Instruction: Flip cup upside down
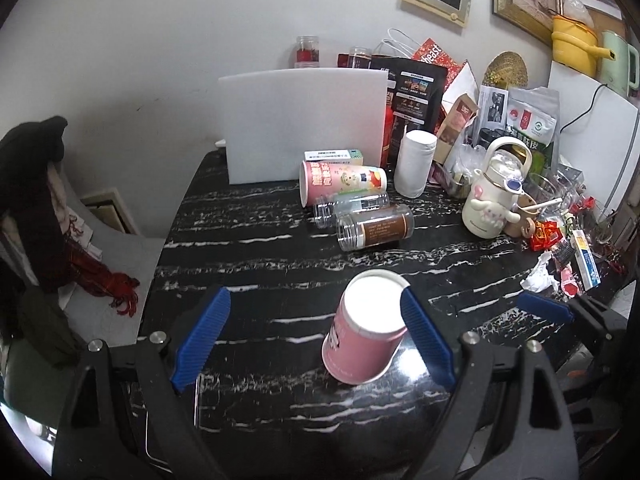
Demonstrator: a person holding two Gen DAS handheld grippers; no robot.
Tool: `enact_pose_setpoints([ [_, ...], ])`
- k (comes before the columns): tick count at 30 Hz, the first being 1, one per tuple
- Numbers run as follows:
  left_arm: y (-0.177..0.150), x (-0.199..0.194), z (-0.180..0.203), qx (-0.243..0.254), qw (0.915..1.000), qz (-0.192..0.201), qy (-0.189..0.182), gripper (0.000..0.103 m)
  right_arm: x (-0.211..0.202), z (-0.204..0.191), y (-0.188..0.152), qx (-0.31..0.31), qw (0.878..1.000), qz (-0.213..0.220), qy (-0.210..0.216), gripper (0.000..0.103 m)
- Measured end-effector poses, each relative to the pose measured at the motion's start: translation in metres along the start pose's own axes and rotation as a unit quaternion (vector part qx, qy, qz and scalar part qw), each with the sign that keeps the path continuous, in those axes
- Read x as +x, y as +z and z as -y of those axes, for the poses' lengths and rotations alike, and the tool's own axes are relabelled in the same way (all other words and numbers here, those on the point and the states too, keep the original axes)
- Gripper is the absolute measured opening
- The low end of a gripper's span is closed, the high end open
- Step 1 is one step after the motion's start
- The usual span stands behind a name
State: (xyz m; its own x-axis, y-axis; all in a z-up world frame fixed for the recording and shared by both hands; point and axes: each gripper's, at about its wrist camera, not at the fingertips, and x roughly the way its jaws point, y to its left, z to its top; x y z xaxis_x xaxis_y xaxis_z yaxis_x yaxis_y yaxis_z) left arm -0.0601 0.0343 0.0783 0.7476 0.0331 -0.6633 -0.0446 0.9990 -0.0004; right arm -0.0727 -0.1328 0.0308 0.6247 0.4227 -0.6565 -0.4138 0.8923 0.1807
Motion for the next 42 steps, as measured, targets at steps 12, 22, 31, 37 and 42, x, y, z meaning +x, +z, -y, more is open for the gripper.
enact_pose_setpoints([
  [12, -0.037, 0.001, -0.010, -0.014, 0.9993, -0.028, 0.019, 0.086, 0.003, -0.021, -0.007, -0.022, 0.999, -0.022, 0.008, 0.083],
  [22, -0.068, 0.011, -0.018, -0.034, 0.9975, -0.055, 0.029, 0.086, 0.015, -0.024, -0.024, -0.012, 0.999, -0.049, 0.005, 0.083],
  [31, -0.079, 0.018, -0.022, -0.042, 0.9962, -0.070, 0.032, 0.086, 0.019, -0.025, -0.031, -0.003, 0.998, -0.058, 0.009, 0.083],
  [37, -0.079, 0.020, -0.022, -0.042, 0.9961, -0.070, 0.033, 0.086, 0.021, -0.026, -0.031, -0.002, 0.998, -0.061, 0.008, 0.083],
  [42, -0.077, 0.021, -0.024, -0.043, 0.9959, -0.073, 0.032, 0.086, 0.021, -0.026, -0.031, -0.002, 0.998, -0.061, 0.008, 0.083],
])
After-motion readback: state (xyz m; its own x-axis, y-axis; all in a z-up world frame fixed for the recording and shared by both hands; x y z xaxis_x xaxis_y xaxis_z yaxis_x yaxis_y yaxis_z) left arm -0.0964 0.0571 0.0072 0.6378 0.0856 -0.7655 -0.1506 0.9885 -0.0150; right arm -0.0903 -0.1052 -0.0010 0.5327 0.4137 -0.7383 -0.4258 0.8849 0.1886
